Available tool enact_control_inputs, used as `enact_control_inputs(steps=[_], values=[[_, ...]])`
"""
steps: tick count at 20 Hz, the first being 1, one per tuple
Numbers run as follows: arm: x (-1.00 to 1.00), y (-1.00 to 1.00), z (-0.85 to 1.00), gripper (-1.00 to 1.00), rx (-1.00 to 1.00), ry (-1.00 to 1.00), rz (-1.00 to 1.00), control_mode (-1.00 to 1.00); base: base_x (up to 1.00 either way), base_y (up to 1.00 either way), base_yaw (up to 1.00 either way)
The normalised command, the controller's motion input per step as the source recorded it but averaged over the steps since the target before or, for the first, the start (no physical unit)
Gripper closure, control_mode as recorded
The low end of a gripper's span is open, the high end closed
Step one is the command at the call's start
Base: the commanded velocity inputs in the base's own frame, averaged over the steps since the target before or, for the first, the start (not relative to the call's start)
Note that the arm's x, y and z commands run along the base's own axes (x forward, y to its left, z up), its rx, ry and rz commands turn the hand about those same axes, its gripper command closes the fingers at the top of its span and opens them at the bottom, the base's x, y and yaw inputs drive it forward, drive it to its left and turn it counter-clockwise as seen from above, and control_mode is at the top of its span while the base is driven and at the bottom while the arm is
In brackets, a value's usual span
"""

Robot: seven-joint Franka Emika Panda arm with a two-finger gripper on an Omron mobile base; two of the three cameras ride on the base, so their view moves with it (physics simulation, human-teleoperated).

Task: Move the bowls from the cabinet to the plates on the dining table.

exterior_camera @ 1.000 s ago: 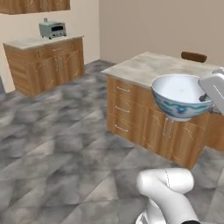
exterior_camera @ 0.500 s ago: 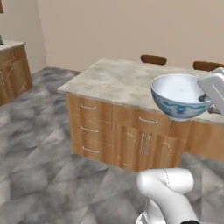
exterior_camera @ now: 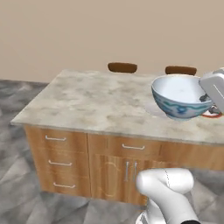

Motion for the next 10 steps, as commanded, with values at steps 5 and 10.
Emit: enact_control_inputs(steps=[5,10], values=[[0.00,0.00,0.00,1.00,0.00,0.00,0.00,1.00,1.00,0.07,-0.41],[0.00,0.00,0.00,1.00,0.00,0.00,0.00,1.00,1.00,0.00,-0.44]])
